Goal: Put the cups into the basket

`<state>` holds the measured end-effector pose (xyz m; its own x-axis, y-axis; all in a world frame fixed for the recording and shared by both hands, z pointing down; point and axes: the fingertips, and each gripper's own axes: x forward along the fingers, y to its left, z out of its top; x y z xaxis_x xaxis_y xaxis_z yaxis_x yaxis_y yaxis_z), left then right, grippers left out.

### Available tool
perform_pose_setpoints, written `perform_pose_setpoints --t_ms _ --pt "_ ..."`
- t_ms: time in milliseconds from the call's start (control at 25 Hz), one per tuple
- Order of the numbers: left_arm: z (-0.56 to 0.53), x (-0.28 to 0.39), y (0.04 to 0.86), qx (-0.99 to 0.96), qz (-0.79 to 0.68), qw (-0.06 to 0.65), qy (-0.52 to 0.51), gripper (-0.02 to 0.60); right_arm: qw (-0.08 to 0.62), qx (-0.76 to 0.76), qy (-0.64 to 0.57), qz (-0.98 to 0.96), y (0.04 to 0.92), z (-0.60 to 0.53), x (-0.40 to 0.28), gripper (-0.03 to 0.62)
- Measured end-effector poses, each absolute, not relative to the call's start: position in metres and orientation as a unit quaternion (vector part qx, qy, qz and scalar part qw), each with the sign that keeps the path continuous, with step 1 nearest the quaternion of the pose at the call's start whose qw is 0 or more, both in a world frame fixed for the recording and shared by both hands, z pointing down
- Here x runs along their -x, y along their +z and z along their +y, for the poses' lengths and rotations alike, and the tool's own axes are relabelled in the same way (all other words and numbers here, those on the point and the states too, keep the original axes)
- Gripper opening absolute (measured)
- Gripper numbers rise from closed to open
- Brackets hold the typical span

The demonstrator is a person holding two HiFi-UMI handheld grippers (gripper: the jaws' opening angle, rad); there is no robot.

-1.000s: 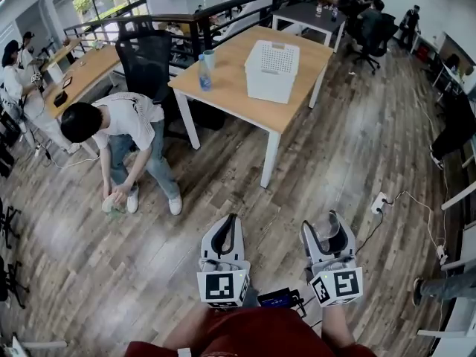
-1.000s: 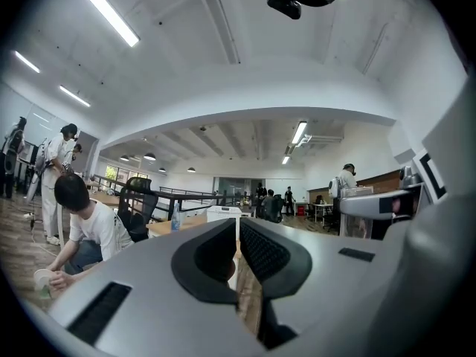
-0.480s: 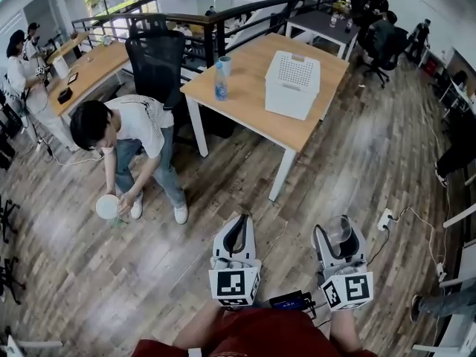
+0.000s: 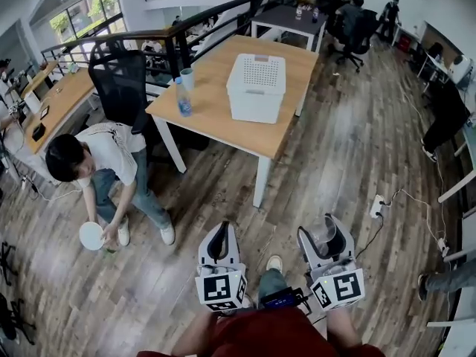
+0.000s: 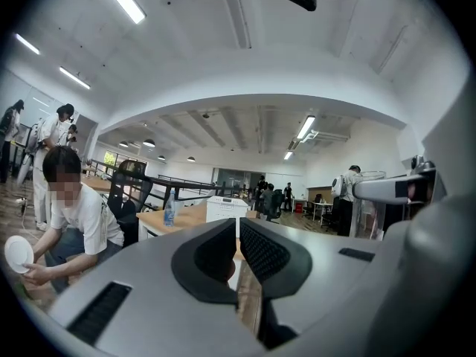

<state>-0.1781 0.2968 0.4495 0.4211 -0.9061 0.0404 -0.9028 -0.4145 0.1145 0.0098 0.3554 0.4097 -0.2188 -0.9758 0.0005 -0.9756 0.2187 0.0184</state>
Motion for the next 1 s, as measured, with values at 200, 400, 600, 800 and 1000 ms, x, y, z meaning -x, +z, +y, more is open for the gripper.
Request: perform_pose_setpoints --t_ms 200,400,600,800,1000 --pt "0.263 0.138 0.442 -0.851 -0.523 0.051 -0.012 0.021 -0.003 -0.637 -0.001 -0.771 0.411 0.321 -0.048 0.284" --pt "0.221 0.103 0.429 -0.855 -0.518 0.028 -0.008 0.021 -0.026 -0.640 -0.010 -0.768 0.403 0.280 -0.079 0.284" --pt "0.188 0.059 0.422 -0.861 -0.507 0.023 -0.007 0.021 -0.025 -0.647 -0.013 -0.762 0.398 0.249 -0.118 0.284" --pt "0.153 0.022 0.424 -0.861 -0.508 0.023 -0.003 0.021 -0.023 -0.651 -0.011 -0.759 0.399 0.215 -0.156 0.284" --pt "0.124 -0.016 0.426 -0.866 -0.500 0.021 0.004 0.021 -0.020 -0.653 -0.009 -0.757 0.404 0.188 -0.189 0.284"
